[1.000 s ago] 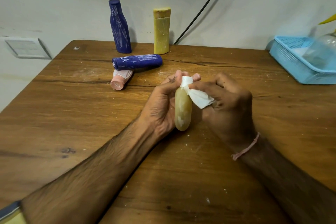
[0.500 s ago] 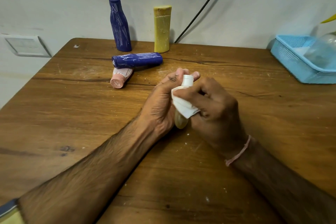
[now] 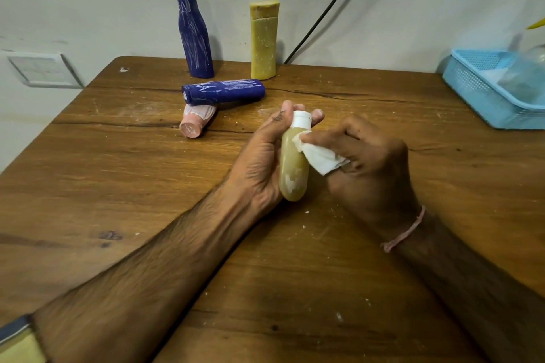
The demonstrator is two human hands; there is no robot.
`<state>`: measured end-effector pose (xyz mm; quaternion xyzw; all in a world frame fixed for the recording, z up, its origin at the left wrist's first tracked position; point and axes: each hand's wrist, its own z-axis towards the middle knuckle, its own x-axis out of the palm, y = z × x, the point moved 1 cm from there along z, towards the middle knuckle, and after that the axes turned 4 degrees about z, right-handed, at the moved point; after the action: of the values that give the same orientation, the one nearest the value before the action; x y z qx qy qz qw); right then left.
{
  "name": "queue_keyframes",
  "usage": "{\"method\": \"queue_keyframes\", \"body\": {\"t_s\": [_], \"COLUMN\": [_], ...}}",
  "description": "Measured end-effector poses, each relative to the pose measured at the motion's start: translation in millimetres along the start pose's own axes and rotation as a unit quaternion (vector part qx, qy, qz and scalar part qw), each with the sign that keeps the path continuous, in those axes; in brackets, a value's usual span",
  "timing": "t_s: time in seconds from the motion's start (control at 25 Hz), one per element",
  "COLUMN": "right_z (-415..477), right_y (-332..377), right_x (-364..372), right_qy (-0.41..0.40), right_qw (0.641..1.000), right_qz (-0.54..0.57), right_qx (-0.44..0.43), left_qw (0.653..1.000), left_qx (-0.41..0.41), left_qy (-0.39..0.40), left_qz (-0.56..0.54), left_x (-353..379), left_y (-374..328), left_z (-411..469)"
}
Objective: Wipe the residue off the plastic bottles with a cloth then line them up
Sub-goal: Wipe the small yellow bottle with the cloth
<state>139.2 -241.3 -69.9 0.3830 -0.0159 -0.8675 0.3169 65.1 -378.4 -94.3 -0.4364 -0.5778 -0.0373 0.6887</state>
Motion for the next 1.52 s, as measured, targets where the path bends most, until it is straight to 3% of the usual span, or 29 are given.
{"method": "queue_keyframes", "body": {"t_s": [0.08, 0.24, 0.4, 0.56, 0.76, 0.92, 1.08, 1.24, 1.4, 1.52], "right_z": [-2.7, -8.6, -1.0, -12.2, -5.0, -15.2, -4.9, -16.0, -4.1, -13.3], "right_y": [2.1, 15.9, 1.7, 24.1, 3.9, 23.5, 1.6, 23.6, 2.8, 12.5], "right_x": [3.1, 10.0, -1.6, 13.4, 2.4, 13.5, -1.5, 10.6, -3.9, 3.7], "right_qy": [0.01, 0.104, 0.031, 0.114, 0.061, 0.134, 0.072, 0.135, 0.083, 0.12], "right_qw": [1.0, 0.991, 0.999, 0.989, 0.998, 0.987, 0.997, 0.986, 0.996, 0.99], "right_qz": [-0.003, 0.02, 0.023, 0.031, 0.024, 0.042, 0.032, 0.046, 0.035, 0.051], "right_qx": [0.004, -0.085, -0.003, -0.089, -0.008, -0.085, -0.018, -0.089, -0.011, -0.049], "left_qw": [1.0, 0.999, 0.999, 0.998, 0.997, 0.997, 0.997, 0.997, 0.997, 0.997], "left_qx": [-0.005, -0.001, -0.02, -0.002, 0.005, 0.014, 0.008, 0.002, 0.002, 0.007], "left_qy": [-0.009, -0.042, -0.041, -0.068, -0.079, -0.077, -0.071, -0.078, -0.078, -0.081], "left_qz": [0.001, -0.019, -0.024, -0.011, -0.018, -0.012, -0.03, -0.013, -0.02, -0.013], "left_x": [1.4, 4.2, 4.9, 0.1, -1.2, -2.3, -0.8, -2.5, 0.2, 0.0], "left_y": [-0.2, -1.6, -2.8, -4.5, -5.5, -6.9, -6.7, -8.3, -8.2, -8.8], "left_z": [-0.6, -2.8, -4.4, -1.9, -2.1, -2.4, -2.3, -3.9, -4.5, -5.0]}}
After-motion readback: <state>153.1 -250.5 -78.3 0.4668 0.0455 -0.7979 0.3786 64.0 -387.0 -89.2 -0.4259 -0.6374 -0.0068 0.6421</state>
